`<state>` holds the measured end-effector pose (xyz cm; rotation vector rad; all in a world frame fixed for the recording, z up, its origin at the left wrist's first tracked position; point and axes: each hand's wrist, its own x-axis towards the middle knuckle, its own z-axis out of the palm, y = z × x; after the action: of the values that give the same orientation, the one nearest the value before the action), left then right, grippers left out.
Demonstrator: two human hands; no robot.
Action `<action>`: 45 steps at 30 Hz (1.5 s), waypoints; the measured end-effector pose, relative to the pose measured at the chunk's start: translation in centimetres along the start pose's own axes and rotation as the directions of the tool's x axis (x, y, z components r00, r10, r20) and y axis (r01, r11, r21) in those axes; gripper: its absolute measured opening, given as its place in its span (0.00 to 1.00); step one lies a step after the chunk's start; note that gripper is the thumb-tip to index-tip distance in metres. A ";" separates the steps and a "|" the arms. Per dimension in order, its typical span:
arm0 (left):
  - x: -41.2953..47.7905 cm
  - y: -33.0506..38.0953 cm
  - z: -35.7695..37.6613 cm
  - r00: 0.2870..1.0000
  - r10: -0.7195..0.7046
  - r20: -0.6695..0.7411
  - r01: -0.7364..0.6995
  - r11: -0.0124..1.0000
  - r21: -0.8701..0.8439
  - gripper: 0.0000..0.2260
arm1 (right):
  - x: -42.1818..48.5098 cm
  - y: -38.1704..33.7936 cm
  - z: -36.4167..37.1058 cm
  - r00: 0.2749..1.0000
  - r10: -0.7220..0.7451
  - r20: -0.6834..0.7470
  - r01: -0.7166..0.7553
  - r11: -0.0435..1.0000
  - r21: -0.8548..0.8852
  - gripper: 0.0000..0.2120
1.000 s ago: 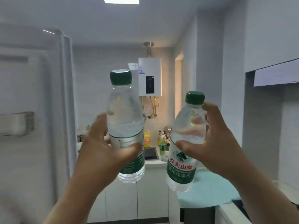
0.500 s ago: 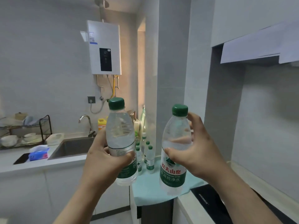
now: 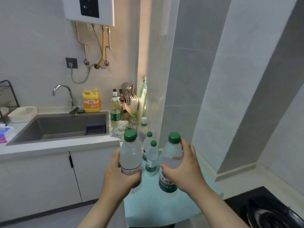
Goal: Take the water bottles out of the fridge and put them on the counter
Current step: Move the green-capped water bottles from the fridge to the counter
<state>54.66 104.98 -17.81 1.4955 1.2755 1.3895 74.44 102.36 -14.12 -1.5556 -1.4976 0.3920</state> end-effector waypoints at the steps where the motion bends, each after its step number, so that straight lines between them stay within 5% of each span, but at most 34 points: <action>1: 0.7 -1.8 1.0 1.000 -0.031 0.005 0.030 0.999 0.018 0.35 | 1.1 1.8 1.4 0.999 0.027 0.025 -0.026 1.000 -0.010 0.40; 5: 3.6 -8.9 4.4 0.993 -0.115 0.009 0.114 0.988 0.103 0.28 | 4.8 9.2 7.1 0.989 0.083 0.120 -0.078 0.996 -0.046 0.38; 10: 6.7 -16.6 7.1 0.983 -0.174 -0.064 0.182 0.970 0.164 0.32 | 7.5 16.4 12.7 0.974 0.073 0.212 -0.059 0.996 -0.072 0.39; 17: 6.7 -21.4 10.5 0.966 -0.231 -0.114 0.250 0.949 0.194 0.33 | 8.7 21.1 15.3 0.990 -0.004 0.143 0.008 0.999 -0.031 0.40; 39: 7.5 -23.3 10.9 0.974 -0.180 -0.135 0.205 0.958 0.200 0.32 | 9.1 22.6 16.5 0.995 -0.004 0.103 0.000 0.999 0.041 0.41; 45: 7.3 -20.5 8.4 0.985 -0.146 -0.090 0.165 0.952 0.259 0.48 | 9.3 20.5 14.6 0.991 0.014 0.135 -0.021 0.998 0.053 0.48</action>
<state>58.60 118.15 -36.67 1.4927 1.6406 1.2127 78.09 119.56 -34.36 -1.5260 -1.5639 0.5531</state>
